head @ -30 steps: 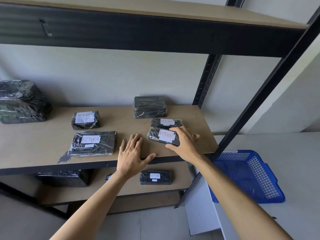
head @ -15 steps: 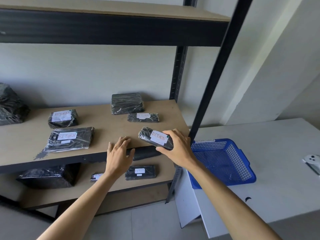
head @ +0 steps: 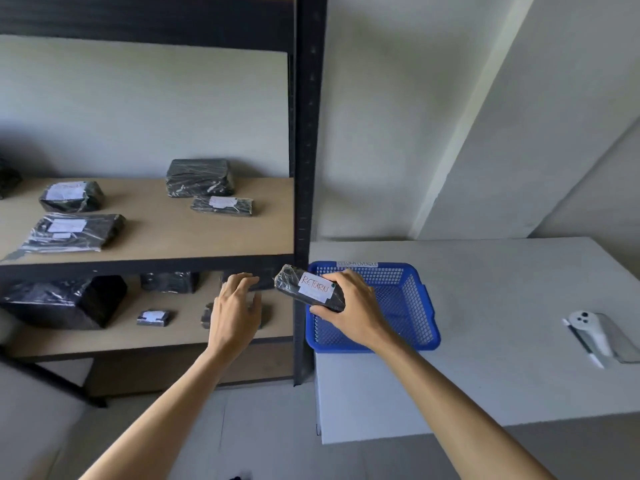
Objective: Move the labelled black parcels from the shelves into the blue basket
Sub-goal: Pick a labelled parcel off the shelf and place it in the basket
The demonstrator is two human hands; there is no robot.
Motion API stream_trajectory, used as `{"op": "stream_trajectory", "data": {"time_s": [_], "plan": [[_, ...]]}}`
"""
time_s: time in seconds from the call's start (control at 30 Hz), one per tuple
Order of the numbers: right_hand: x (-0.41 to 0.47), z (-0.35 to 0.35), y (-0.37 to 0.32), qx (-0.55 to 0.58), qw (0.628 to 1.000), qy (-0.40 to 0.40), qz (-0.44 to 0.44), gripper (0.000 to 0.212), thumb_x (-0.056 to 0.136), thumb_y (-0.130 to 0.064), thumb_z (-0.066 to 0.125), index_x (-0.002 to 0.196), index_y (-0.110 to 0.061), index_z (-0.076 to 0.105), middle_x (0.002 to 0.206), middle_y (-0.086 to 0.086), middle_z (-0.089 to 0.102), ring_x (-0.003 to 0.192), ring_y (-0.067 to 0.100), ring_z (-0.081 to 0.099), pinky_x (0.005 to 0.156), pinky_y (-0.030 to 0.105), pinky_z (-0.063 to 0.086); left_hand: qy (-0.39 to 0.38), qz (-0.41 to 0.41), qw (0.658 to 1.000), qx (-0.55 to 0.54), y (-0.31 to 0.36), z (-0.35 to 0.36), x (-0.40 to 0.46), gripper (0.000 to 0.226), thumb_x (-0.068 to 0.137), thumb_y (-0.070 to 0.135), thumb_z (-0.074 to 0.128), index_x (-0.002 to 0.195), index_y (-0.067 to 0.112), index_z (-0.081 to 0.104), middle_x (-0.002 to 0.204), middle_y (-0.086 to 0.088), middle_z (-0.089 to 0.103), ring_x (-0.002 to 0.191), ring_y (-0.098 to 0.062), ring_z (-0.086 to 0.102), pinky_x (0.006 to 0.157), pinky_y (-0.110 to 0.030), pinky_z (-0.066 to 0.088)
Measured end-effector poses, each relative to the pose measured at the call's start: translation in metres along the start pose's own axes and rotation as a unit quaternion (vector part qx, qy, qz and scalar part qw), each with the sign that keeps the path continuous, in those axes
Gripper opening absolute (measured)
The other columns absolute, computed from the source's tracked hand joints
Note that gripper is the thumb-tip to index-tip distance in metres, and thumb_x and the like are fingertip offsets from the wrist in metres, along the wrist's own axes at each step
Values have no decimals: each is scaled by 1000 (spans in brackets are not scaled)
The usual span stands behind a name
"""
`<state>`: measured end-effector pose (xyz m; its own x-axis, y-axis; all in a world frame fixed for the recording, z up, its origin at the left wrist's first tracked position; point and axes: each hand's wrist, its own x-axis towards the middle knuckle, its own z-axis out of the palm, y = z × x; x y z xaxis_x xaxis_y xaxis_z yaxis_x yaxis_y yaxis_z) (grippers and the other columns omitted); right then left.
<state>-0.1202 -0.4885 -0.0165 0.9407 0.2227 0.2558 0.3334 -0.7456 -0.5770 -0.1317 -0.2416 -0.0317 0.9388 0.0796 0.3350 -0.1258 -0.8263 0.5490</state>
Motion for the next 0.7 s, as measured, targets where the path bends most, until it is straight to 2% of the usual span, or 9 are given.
{"op": "stream_trajectory", "data": {"time_s": [0.1, 0.2, 0.37, 0.43, 0.57, 0.7], "plan": [[-17, -17, 41, -11, 1000, -20, 20, 58, 72, -57, 78, 119, -31, 55, 110, -13, 55, 102, 9, 52, 85, 47, 50, -27, -12, 999, -15, 31, 27, -17, 35, 84, 7, 58, 118, 12, 62, 121, -4, 57, 107, -23, 56, 85, -33, 47], [-30, -29, 78, -27, 998, -44, 43, 59, 72, -54, 80, 121, -30, 56, 113, -11, 55, 106, 10, 52, 88, 48, 48, -51, -41, 997, -28, 49, 58, -25, 28, 88, 14, 56, 115, 12, 62, 118, -3, 58, 101, -25, 58, 80, -35, 49], [-37, -35, 142, -53, 991, -71, 96, 60, 72, -55, 81, 120, -28, 56, 112, -9, 56, 106, 13, 53, 88, 48, 50, -78, -74, 994, -28, 59, 112, -26, 31, 88, 13, 57, 118, 9, 59, 114, -7, 56, 103, -26, 56, 78, -34, 47], [-33, -30, 168, -66, 988, -83, 112, 61, 73, -60, 77, 119, -27, 56, 112, -8, 57, 104, 13, 53, 85, 45, 52, -92, -53, 994, -8, 55, 134, -21, 35, 87, 10, 58, 122, 7, 57, 113, -8, 55, 105, -27, 54, 79, -35, 50], [-17, -10, 214, -109, 983, -91, 118, 61, 77, -70, 66, 118, -26, 55, 111, -6, 60, 99, 14, 56, 76, 41, 54, -116, 46, 990, 61, 46, 174, -12, 43, 81, 7, 62, 123, 6, 54, 123, -12, 52, 107, -30, 54, 81, -45, 53], [8, 21, 250, -173, 977, -73, 102, 52, 85, -60, 64, 115, -18, 56, 109, 1, 61, 98, 21, 58, 75, 42, 53, -119, 87, 982, 117, 35, 208, -9, 47, 83, 14, 64, 128, 6, 53, 135, -17, 50, 130, -33, 45, 103, -48, 43]]}}
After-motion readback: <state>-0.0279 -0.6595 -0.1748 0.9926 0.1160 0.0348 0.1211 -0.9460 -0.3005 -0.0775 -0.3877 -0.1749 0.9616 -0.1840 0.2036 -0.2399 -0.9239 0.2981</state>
